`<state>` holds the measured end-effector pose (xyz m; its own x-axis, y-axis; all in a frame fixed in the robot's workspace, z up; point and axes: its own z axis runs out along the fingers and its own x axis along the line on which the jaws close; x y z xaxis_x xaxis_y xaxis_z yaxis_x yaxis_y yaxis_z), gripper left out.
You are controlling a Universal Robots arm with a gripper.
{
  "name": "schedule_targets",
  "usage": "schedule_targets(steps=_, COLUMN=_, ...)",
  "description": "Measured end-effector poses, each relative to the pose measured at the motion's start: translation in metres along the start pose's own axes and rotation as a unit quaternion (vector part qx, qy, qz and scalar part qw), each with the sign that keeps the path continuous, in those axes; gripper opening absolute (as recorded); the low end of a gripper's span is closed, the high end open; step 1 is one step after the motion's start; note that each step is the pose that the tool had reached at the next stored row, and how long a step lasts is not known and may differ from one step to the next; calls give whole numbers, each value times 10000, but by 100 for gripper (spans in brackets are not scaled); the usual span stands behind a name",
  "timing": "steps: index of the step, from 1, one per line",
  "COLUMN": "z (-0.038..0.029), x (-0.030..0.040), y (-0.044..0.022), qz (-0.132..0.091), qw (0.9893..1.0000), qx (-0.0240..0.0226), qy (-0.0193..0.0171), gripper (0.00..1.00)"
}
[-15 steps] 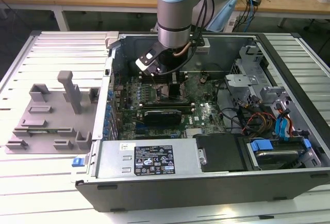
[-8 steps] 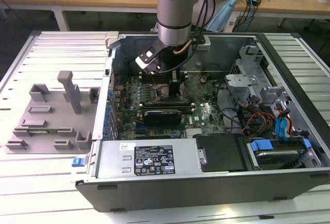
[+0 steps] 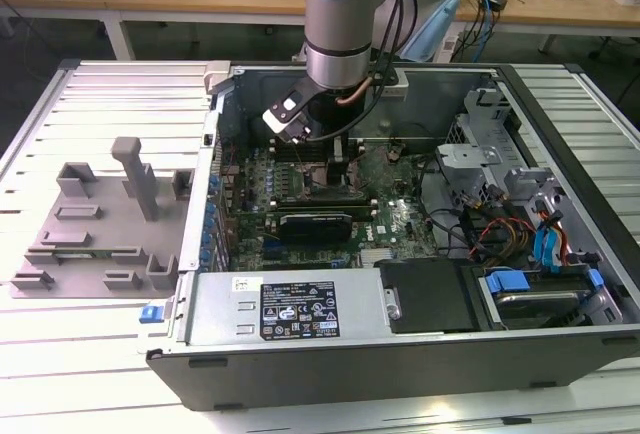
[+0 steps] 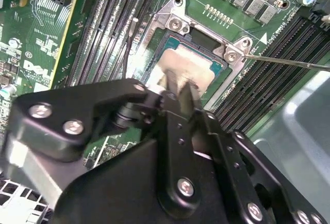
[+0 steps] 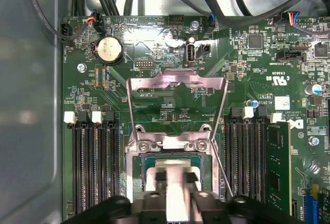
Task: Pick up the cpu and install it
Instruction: 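Place the cpu into insertion slot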
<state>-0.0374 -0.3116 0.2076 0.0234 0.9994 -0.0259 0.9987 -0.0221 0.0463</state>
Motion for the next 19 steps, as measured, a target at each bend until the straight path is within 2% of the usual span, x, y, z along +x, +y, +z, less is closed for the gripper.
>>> schedule_targets(steps=1, z=-1, x=0, y=0, qz=0, qw=10000, qx=0, qy=0, gripper=16)
schedule_targets(steps=2, z=-1, x=0, y=0, qz=0, qw=10000, qx=0, qy=0, gripper=11)
schedule_targets(steps=6, z=-4, x=0, y=0, qz=0, qw=10000, qx=0, qy=0, gripper=11)
schedule_targets(steps=7, z=-5, x=-1, y=-6, qz=1, qw=10000, qx=-43, qy=0, gripper=11)
schedule_targets(steps=8, z=-1, x=-1, y=-30, qz=2, qw=9999, qx=-108, qy=2, gripper=11)
schedule_targets(steps=9, z=1, x=-1, y=-46, qz=3, qw=9999, qx=-127, qy=2, gripper=11)
schedule_targets(steps=12, z=1, x=-2, y=-59, qz=3, qw=9999, qx=-134, qy=5, gripper=11)
schedule_targets(steps=16, z=27, x=-1, y=-70, qz=8, qw=9998, qx=-192, qy=59, gripper=11)
schedule_targets(steps=19, z=30, x=-1, y=-72, qz=8, qw=9998, qx=-195, qy=61, gripper=11)
